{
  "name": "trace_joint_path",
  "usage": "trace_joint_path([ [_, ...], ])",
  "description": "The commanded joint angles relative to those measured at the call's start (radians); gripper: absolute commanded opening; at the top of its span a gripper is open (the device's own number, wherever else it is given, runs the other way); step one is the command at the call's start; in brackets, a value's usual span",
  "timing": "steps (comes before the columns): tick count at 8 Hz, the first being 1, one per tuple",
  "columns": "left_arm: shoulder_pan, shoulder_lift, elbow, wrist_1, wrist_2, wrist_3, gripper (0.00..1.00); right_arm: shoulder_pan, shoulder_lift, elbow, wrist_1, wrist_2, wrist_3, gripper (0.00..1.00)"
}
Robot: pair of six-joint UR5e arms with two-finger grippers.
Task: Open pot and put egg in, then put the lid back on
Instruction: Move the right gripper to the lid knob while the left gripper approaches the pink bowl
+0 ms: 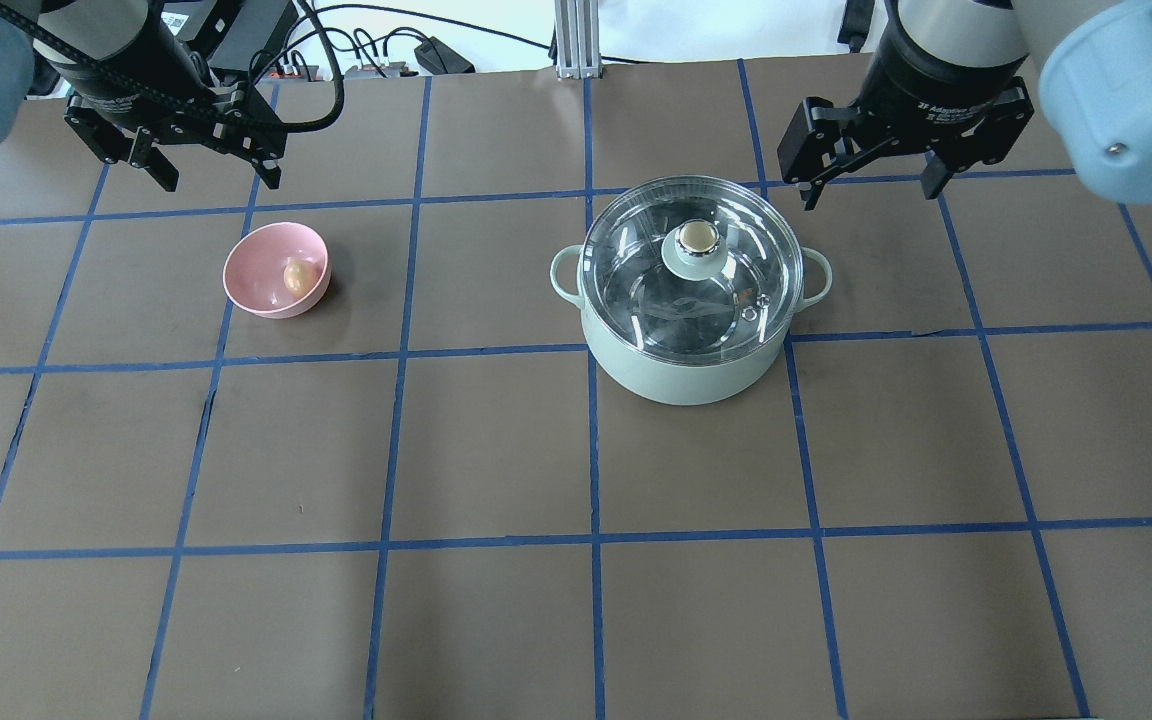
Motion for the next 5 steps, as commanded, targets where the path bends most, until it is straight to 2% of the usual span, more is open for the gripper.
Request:
trace_joint_path([
  [1,0.029,-0.066,0.000,0.037,0.001,0.066,1.00,0.069,0.046,-0.009,-0.069,0.048,-0.003,1.00],
  [3,0.083,-0.153,-0.049,0.180,0.004,0.115,1.00,0.143,0.163,-0.023,-0.211,0.046,0.011,1.00],
  [5,0.109,-0.215,-0.085,0.291,0.004,0.157,1.00,0.149,0.214,-0.048,-0.238,0.049,0.013,1.00],
])
